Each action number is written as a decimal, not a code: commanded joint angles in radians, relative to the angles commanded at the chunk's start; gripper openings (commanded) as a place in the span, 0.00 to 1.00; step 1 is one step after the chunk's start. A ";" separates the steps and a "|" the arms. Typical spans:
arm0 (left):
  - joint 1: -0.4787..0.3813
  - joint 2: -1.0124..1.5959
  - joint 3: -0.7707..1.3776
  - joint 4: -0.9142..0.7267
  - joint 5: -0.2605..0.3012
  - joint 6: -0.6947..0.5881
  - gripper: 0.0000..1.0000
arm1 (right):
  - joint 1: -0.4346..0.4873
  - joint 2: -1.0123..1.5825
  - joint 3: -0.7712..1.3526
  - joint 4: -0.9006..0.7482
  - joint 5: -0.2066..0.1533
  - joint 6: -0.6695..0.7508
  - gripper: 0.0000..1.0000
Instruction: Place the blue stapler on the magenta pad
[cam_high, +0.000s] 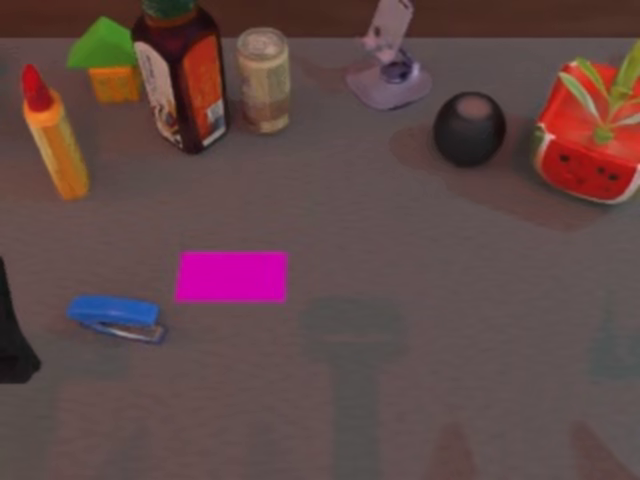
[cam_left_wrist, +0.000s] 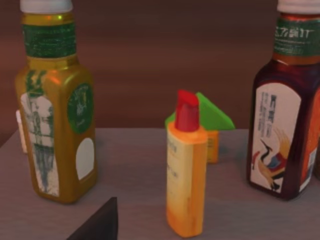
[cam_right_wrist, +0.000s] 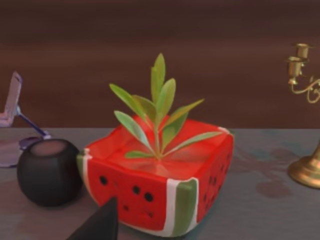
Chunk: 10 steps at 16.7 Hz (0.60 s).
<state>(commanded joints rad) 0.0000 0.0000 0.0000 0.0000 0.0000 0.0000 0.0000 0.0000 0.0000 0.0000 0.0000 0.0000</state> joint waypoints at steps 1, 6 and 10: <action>0.000 0.000 0.000 0.000 0.000 0.000 1.00 | 0.000 0.000 0.000 0.000 0.000 0.000 1.00; -0.018 0.106 0.103 -0.083 0.003 0.105 1.00 | 0.000 0.000 0.000 0.000 0.000 0.000 1.00; -0.052 0.383 0.335 -0.270 0.003 0.368 1.00 | 0.000 0.000 0.000 0.000 0.000 0.000 1.00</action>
<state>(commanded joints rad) -0.0519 0.3826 0.3350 -0.2696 0.0035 0.3680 0.0000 0.0000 0.0000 0.0000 0.0000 0.0000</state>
